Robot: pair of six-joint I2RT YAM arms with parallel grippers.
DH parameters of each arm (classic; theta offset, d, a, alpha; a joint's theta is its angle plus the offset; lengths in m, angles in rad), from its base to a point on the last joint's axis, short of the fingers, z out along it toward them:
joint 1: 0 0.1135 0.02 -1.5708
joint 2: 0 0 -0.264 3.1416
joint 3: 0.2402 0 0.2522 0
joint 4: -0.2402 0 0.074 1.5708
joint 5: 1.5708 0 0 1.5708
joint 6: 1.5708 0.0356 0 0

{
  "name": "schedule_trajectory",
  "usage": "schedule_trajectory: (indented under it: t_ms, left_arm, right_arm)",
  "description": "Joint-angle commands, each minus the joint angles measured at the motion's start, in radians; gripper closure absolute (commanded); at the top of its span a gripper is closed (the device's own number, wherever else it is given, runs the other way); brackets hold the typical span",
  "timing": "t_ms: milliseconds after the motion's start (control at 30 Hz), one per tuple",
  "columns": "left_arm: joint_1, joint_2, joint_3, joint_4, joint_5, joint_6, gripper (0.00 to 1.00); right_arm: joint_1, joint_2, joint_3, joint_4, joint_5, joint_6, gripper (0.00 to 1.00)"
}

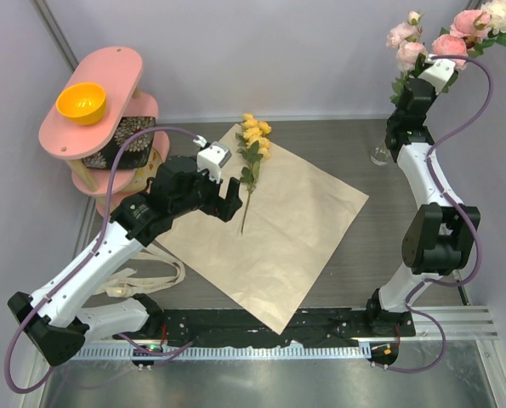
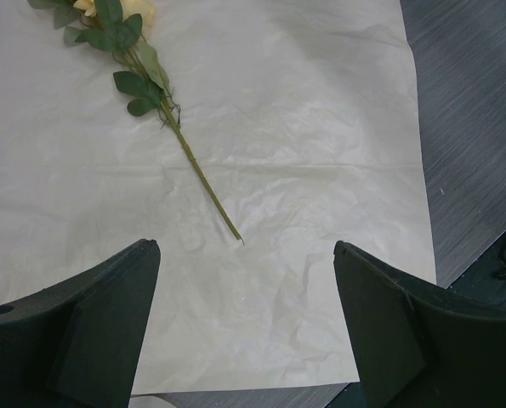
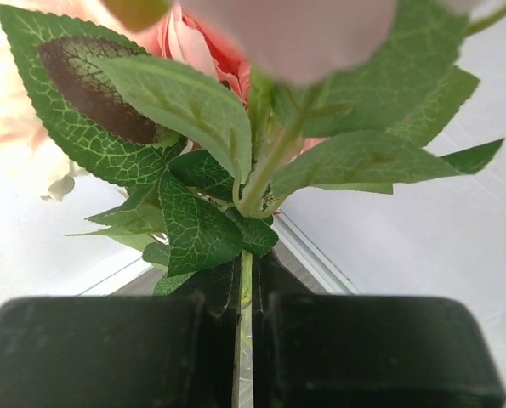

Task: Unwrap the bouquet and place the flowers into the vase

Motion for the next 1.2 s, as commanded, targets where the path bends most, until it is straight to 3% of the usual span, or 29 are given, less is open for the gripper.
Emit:
schedule_trajectory:
  t_ms: [0,1067,1167]
  left_arm:
    - [0.005,0.003,0.001,0.023,-0.003,0.004,0.13]
    - [0.006,0.009,0.004,0.022,0.009,-0.002,0.13]
    - [0.006,0.011,0.005,0.022,0.014,-0.004,0.12]
  right_arm:
    - [-0.006,0.022,-0.021,-0.015,-0.011,0.018,0.99]
    - [-0.002,0.049,-0.134,0.012,-0.034,0.030,0.99]
    - [-0.001,0.034,-0.142,0.003,-0.034,0.029,0.92]
